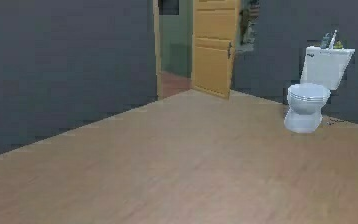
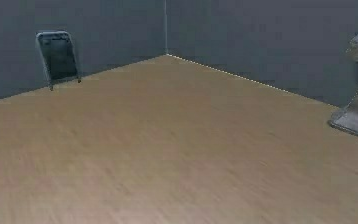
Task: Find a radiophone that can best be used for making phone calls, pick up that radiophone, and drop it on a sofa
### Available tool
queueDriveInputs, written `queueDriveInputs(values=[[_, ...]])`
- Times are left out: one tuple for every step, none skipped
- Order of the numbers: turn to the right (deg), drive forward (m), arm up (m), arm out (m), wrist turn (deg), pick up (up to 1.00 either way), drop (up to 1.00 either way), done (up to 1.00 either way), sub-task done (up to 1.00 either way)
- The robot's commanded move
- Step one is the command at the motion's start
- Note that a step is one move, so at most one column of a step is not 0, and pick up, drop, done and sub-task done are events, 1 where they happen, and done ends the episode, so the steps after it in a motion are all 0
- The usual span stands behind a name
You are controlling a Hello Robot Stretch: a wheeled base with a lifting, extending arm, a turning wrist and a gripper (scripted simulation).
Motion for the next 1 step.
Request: queueDriveInputs(values=[[0.0,1.0,0.0,0.0,0.0,0.0,0.0,0.0,0.0]])
